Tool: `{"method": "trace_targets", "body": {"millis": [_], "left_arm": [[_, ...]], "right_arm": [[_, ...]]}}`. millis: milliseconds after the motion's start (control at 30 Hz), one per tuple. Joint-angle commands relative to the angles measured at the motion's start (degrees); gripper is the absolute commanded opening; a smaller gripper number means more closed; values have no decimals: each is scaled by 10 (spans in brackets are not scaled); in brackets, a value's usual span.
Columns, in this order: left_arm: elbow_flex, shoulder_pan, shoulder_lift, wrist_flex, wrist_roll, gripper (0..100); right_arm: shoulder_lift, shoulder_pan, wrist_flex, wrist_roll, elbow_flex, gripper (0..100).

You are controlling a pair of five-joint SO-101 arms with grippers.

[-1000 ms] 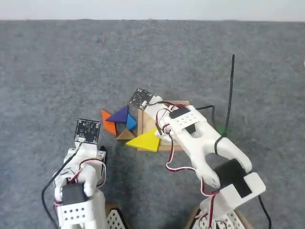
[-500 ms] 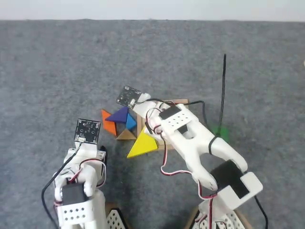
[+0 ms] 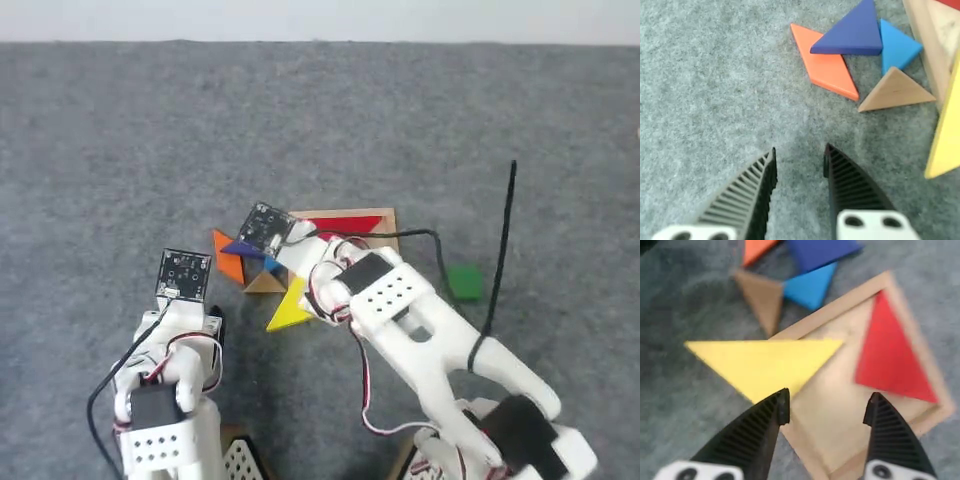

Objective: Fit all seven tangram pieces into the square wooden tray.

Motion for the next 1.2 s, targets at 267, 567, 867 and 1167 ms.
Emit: {"method": "trace_targets", "body": {"millis": [267, 567, 867, 1167], "left_arm": [[-6, -1, -9, 4, 4, 148], [-6, -1, -9, 4, 4, 148], [-6, -1, -9, 4, 4, 148], [-6, -1, -9, 4, 4, 148]], "right_arm": [[81, -14, -61, -4, -2, 258], [123, 2, -54, 0, -38, 256], [199, 49, -29, 32, -117, 256], [207, 78, -27, 31, -160, 256]]}}
